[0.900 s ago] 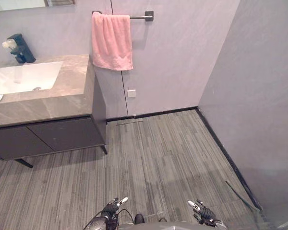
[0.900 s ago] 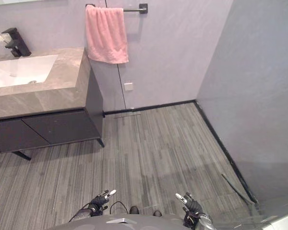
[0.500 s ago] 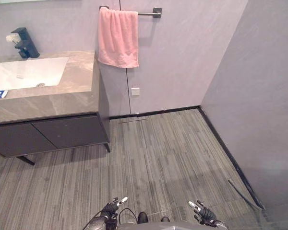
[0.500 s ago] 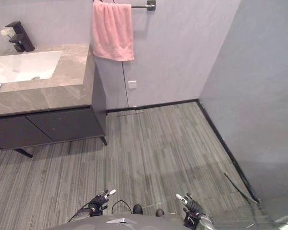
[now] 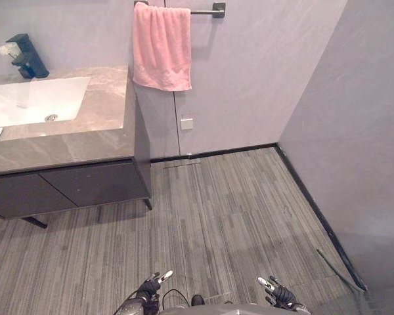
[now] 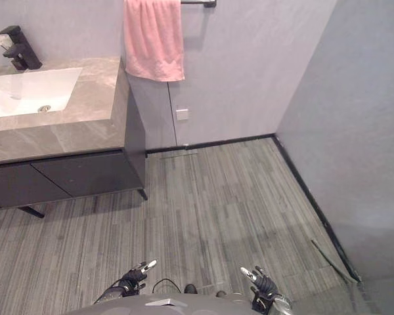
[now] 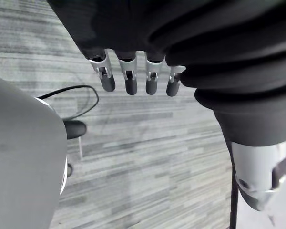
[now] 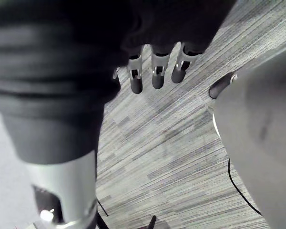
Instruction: Organize washtable
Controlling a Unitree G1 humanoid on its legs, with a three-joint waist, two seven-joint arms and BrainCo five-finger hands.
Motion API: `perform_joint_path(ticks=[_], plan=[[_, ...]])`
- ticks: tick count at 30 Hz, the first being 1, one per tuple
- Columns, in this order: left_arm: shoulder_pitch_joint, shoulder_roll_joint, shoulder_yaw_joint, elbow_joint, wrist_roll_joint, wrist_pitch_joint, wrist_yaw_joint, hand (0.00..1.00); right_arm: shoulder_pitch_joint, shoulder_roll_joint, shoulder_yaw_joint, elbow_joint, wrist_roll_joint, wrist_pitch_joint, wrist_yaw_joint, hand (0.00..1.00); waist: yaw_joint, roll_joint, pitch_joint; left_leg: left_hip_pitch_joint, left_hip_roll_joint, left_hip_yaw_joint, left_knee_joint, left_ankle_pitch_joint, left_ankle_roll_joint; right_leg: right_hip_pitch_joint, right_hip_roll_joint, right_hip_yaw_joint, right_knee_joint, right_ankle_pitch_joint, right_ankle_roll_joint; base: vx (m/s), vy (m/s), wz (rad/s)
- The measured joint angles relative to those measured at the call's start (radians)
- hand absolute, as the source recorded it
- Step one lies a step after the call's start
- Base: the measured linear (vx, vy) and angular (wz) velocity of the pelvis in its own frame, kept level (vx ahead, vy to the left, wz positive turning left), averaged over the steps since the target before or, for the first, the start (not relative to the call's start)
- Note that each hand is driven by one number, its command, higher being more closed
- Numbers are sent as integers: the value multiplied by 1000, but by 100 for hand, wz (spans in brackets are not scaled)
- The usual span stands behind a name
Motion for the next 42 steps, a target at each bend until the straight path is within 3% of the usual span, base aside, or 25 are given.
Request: perform_joint_path(ticks=[16,20,22,23,24,25,27,29,32,34,36,37,38,39,40,41,42], plan=[[3,-7,0,-3,1,0,1,0,-3,-7,13,-4,-7,1,0,0,2,3,-5,-32,23,27,-10,-12,1,-60,20,18,43,-29,-9,-21,-24,-5],[3,-5,20,-9,-1,0,7,0,-4,-10,-20,-9,-6,20,-3,0,2,-7,3,-29,-29,-3,-10,-44,33,-142,-21,-1,271,-138,36,112,86,19],[2,-11,43,-18,-1,1,8,0,4,-3,-33,-52,-1,20,-3,0,6,-13,25,-13,-42,-6,6,-63,48,-267,-16,5,570,-138,50,47,114,24],[2,-10,51,-23,0,2,8,0,9,3,-24,-87,6,18,-3,0,-1,-18,36,-6,-53,-27,49,-90,51,-338,-17,11,733,-119,40,-19,93,44],[-6,-12,78,-31,-1,3,9,0,20,9,-20,-120,7,16,-4,0,-5,-23,46,-6,-54,-34,106,-129,37,-398,-13,18,872,-127,37,-18,99,41],[-9,-19,97,-33,0,3,10,0,25,7,-10,-126,10,12,-3,0,1,-15,53,-1,-49,-35,138,-157,29,-424,-15,14,905,-136,32,-42,96,27],[-9,-25,117,-31,4,7,11,0,23,-3,5,-129,46,10,-3,0,3,-13,56,58,-47,-56,123,-178,27,-451,-38,-40,821,-163,14,-86,49,4],[-13,-24,121,-30,28,15,11,0,23,-3,-5,-130,45,4,-2,0,-5,-7,56,109,-39,-64,62,-182,22,-492,-30,-100,599,-152,8,-175,-6,-1],[-19,-23,134,-28,44,23,7,0,29,-6,-41,-98,40,6,-3,0,-45,-9,58,155,-36,-118,29,-212,-12,-509,-5,-110,263,-3,7,-76,-85,46],[-5,-28,183,-28,70,25,5,0,53,-7,-64,-71,40,27,-3,0,-60,0,57,203,-16,-138,51,-244,-66,-502,22,-112,249,49,-24,472,-242,63],[15,-34,226,-40,77,25,6,0,73,-3,-69,-72,42,43,-1,0,-61,-16,47,207,-16,-136,164,-271,-101,-471,36,-129,241,99,-84,584,-274,52],[18,-33,242,-39,77,26,9,0,75,-8,-67,-71,42,43,1,0,-64,-15,43,191,-7,-136,263,-300,-98,-449,42,-126,262,127,-111,491,-236,27],[19,-51,252,-41,75,30,8,0,65,-22,-70,-79,44,40,1,0,-61,20,32,109,35,-106,471,-310,-90,-430,61,-145,280,90,-128,498,-234,21],[20,-66,260,-43,67,30,8,0,49,-31,-67,-91,43,40,6,0,-58,41,31,10,75,-71,710,-252,-87,-395,77,-149,274,53,-140,359,-176,2],[17,-70,266,-45,65,30,7,0,40,-32,-64,-99,43,41,6,0,-52,45,32,-43,100,-65,838,-192,-97,-369,85,-143,273,36,-153,222,-176,-11],[18,-75,275,-50,61,30,7,0,28,-30,-57,-110,43,41,8,0,-48,46,36,-108,139,-63,1022,-155,-111,-320,101,-136,267,12,-172,157,-216,-33],[18,-73,274,-51,57,31,7,0,8,-31,-32,-108,42,41,8,0,-45,30,52,-148,167,-63,1176,-151,-119,-236,109,-110,259,-4,-193,132,-281,-55]])
